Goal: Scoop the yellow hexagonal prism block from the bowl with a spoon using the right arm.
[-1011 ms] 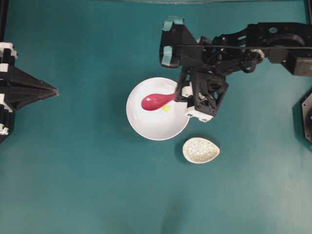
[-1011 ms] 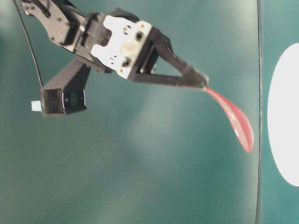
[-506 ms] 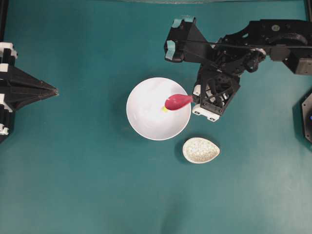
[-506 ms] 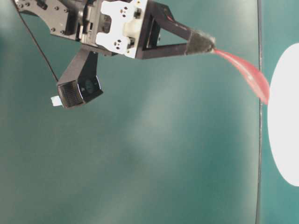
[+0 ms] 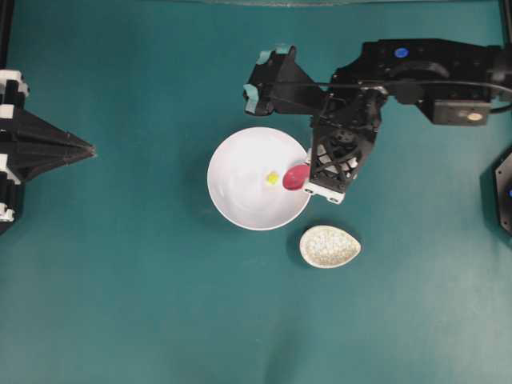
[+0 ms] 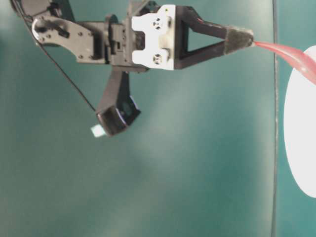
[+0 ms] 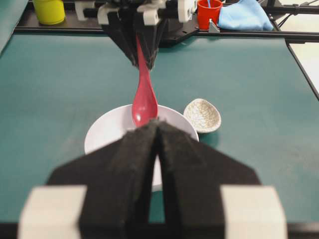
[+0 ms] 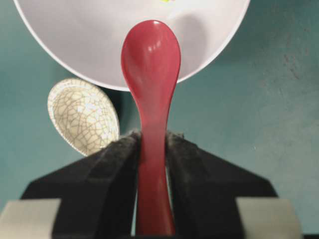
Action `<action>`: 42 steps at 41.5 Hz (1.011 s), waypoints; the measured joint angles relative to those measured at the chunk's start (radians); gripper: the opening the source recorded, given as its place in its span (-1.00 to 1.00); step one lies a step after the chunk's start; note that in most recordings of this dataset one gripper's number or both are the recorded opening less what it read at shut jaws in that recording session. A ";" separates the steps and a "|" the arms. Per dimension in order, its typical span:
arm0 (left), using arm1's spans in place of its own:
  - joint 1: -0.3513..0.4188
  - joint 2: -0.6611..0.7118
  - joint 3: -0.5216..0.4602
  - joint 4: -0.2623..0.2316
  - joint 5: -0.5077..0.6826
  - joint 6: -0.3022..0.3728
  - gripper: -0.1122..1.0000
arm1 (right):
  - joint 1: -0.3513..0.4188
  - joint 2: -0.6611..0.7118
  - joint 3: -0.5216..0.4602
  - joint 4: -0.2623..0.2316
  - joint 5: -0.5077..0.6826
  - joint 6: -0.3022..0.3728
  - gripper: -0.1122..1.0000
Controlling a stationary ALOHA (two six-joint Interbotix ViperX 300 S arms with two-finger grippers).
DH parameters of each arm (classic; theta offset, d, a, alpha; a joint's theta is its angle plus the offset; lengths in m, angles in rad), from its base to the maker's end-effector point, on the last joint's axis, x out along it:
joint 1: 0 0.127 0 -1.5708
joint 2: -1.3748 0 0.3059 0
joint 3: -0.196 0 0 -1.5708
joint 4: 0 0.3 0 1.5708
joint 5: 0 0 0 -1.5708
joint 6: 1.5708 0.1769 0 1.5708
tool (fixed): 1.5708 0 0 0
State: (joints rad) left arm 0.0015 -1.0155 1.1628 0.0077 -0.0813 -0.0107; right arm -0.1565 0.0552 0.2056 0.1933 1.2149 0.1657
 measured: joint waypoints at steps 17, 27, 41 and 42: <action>0.000 0.002 0.000 0.002 0.000 0.000 -0.76 | 0.002 0.037 -0.002 -0.014 -0.046 -0.003 -0.37; 0.000 0.000 0.000 0.002 0.000 0.000 -0.76 | 0.002 0.057 -0.002 -0.020 -0.052 -0.008 -0.39; 0.000 0.000 0.000 0.000 0.000 0.000 -0.76 | 0.002 0.087 -0.002 -0.020 -0.092 -0.011 -0.39; 0.000 0.002 0.000 0.000 0.000 0.000 -0.76 | 0.002 0.087 -0.002 -0.020 -0.098 -0.011 -0.39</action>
State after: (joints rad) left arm 0.0015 -1.0140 1.1628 0.0077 -0.0813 -0.0107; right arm -0.1549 0.1427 0.2040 0.1733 1.1167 0.1549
